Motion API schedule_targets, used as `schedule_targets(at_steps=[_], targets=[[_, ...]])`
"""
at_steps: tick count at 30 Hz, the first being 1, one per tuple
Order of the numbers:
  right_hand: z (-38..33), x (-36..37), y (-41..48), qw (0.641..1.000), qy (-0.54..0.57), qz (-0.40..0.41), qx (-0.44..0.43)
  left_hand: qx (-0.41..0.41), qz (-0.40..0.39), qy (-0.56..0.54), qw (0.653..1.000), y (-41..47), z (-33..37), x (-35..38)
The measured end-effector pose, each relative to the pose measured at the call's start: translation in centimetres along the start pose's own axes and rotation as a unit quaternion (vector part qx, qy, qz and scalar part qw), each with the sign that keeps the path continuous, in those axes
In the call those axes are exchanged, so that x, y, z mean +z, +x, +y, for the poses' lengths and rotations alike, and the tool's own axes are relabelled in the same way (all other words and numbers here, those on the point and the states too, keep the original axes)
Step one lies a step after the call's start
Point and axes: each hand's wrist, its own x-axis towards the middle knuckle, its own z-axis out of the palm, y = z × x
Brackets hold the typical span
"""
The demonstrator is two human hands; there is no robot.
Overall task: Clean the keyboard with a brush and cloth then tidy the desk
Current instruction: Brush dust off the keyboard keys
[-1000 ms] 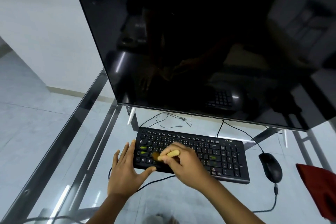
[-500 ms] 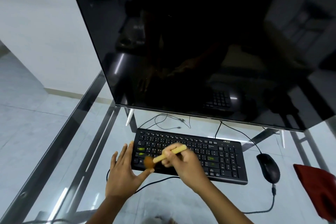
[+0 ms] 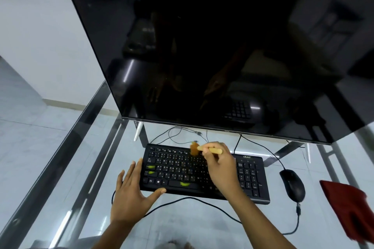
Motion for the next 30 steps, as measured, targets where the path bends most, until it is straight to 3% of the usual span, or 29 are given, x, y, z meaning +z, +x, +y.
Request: schedule_targets(at_steps=[1,3,4,6,8,11,12,15,16,18,20,23,24,27,28,30], targets=[[-0.5,0.0,0.3,0.999,0.027,-0.029,0.007,-0.001,-0.002,0.003,1.000,0.0,0.0,0.0],[-0.9,0.6,0.5,0.985,0.051,-0.162,0.044,0.000,-0.010,0.012,1.000,-0.1,-0.2,0.0],[-0.9,0.7,0.6,0.982,-0.002,-0.187,0.026,-0.001,-0.012,0.013,1.000,-0.1,-0.2,0.1],[-1.1,1.0,1.0,0.989,-0.072,-0.125,-0.032,-0.001,-0.014,0.014,1.000,-0.2,-0.1,0.1],[-1.3,0.7,1.2,0.995,-0.042,-0.080,-0.053,-0.001,-0.012,0.012,1.000,0.0,0.0,0.1],[-1.2,0.3,1.1,0.983,0.039,-0.175,0.043,-0.008,-0.017,0.017,1.000,0.0,-0.2,0.0],[-0.9,0.0,1.2,0.983,0.035,-0.166,0.068,-0.009,-0.019,0.019,1.000,-0.1,-0.2,-0.1],[0.4,-2.0,1.4,0.998,-0.015,-0.025,0.056,-0.011,-0.022,0.016,1.000,-0.1,0.2,0.0],[0.9,-2.6,1.5,0.996,0.029,-0.021,0.082,-0.010,-0.023,0.015,1.000,-0.1,0.2,0.0],[1.3,-3.2,1.1,0.984,0.089,-0.096,0.124,-0.005,-0.030,0.017,0.999,-0.2,0.0,-0.1],[1.8,-3.7,0.9,0.989,0.022,-0.105,0.106,-0.007,-0.048,0.024,0.999,-0.1,0.1,-0.2],[2.1,-4.9,0.9,0.998,-0.046,0.040,0.005,0.002,-0.052,0.033,0.998,0.4,1.2,-0.3],[2.1,-5.1,0.9,0.999,-0.009,0.030,-0.004,0.017,-0.054,0.035,0.998,0.8,1.7,-0.5],[2.0,-4.8,0.0,0.990,-0.001,-0.138,0.015,0.088,-0.094,0.054,0.990,2.4,3.5,-0.8],[2.3,-4.8,-0.2,0.992,-0.028,-0.126,0.000,0.113,-0.109,0.062,0.986,2.9,4.0,-0.8],[3.0,-5.2,-0.8,0.990,-0.098,-0.023,-0.096,0.151,-0.139,0.072,0.976,3.7,5.2,-0.5]])
